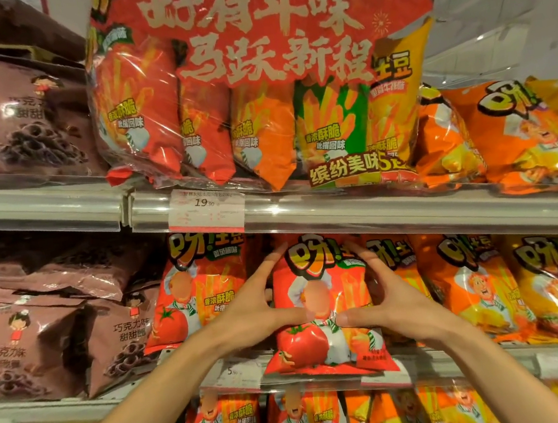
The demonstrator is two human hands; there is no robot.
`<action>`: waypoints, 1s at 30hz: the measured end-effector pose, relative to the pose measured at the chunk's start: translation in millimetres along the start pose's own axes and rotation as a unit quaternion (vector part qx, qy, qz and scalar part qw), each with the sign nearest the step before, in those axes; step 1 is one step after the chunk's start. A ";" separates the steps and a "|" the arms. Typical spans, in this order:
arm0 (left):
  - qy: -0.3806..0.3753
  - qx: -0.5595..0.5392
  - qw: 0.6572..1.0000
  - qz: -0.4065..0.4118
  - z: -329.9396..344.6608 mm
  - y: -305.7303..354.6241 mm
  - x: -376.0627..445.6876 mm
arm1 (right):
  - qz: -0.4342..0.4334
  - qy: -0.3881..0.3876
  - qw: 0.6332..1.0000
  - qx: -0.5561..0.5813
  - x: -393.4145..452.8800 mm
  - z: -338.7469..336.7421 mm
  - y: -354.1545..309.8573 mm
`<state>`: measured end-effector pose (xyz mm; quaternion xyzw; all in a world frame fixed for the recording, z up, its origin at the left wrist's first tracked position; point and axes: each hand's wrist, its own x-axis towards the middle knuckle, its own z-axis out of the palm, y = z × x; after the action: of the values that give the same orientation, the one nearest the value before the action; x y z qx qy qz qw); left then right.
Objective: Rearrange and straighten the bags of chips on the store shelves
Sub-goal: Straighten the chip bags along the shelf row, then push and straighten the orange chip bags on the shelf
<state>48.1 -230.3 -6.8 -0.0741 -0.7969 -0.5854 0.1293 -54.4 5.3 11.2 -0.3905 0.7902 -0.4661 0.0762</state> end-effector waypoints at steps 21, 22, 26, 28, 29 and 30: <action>0.252 0.600 0.751 0.107 -76.8 -53.6 -24.3 | 0.004 0.218 0.906 -0.363 39.9 84.8 -31.7; 0.249 0.605 0.749 0.105 -77.6 -55.0 -23.6 | -0.019 0.231 0.890 -0.394 42.6 95.8 -31.4; 0.243 0.601 0.754 0.102 -76.6 -56.9 -21.8 | -0.035 0.227 0.847 -0.479 58.0 125.4 -26.9; 0.243 0.603 0.754 0.096 -75.8 -57.5 -21.4 | -0.038 0.232 0.843 -0.484 61.3 130.4 -21.2; 0.243 0.606 0.752 0.093 -75.4 -58.1 -21.4 | -0.042 0.233 0.843 -0.484 62.3 131.9 -17.6; 0.242 0.607 0.751 0.091 -75.1 -58.8 -21.4 | -0.044 0.233 0.842 -0.485 63.2 133.1 -14.4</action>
<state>61.7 -319.0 -45.7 0.0919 -0.9160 0.0378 0.3887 -25.2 -132.1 -35.7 -0.2921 0.8919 -0.1035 -0.3294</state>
